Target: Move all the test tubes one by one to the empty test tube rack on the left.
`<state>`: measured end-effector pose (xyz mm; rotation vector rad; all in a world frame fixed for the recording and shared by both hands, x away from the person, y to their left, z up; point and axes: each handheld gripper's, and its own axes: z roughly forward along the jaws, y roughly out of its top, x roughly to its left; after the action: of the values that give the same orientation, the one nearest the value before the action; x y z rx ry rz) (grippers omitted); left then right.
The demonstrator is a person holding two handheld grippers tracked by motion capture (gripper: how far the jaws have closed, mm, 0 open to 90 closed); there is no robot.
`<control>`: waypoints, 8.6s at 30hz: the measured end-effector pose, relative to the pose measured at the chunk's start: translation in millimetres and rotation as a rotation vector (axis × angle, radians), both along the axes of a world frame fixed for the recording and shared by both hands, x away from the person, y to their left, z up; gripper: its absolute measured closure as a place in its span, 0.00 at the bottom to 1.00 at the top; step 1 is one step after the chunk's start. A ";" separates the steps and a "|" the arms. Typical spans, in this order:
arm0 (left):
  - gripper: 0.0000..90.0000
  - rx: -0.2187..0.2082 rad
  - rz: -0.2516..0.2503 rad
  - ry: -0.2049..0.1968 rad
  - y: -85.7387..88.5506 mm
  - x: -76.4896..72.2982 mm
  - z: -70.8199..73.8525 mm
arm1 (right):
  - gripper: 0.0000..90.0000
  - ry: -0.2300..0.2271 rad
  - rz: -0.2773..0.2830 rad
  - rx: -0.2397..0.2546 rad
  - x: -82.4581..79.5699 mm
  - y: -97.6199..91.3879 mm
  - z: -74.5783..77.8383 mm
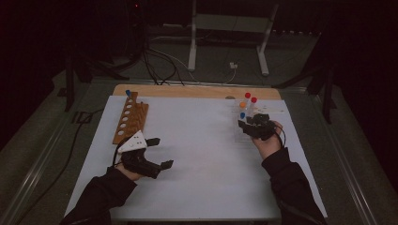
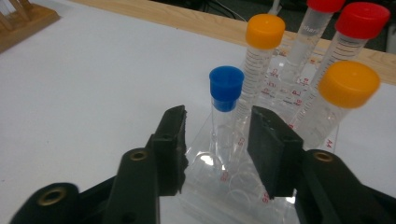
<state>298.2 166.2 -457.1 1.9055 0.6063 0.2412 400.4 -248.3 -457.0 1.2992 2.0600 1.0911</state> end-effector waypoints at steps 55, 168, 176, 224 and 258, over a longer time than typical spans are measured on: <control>0.14 -0.037 -0.175 -0.003 -48.7 14.3 25.2 | 0.85 -0.013 0.439 -0.040 -98.5 79.0 15.7; 0.86 0.106 0.573 -0.053 113.2 157.3 31.3 | 0.00 -0.030 0.526 0.091 -111.0 80.5 18.8; 0.86 0.112 0.577 -0.027 112.2 158.9 15.2 | 0.00 -0.031 0.528 0.093 -111.0 79.2 18.7; 0.03 -0.006 0.082 -0.004 23.2 35.5 28.5 | 0.18 -0.051 0.054 0.077 -32.1 -43.8 28.0; 0.03 0.033 0.012 0.028 3.6 21.1 4.2 | 0.83 -0.011 -0.075 -0.034 26.2 -40.5 -2.8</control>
<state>319.2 169.7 -452.9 1.9408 0.6362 0.2336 426.6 -288.8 -459.8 1.3395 1.9963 1.0242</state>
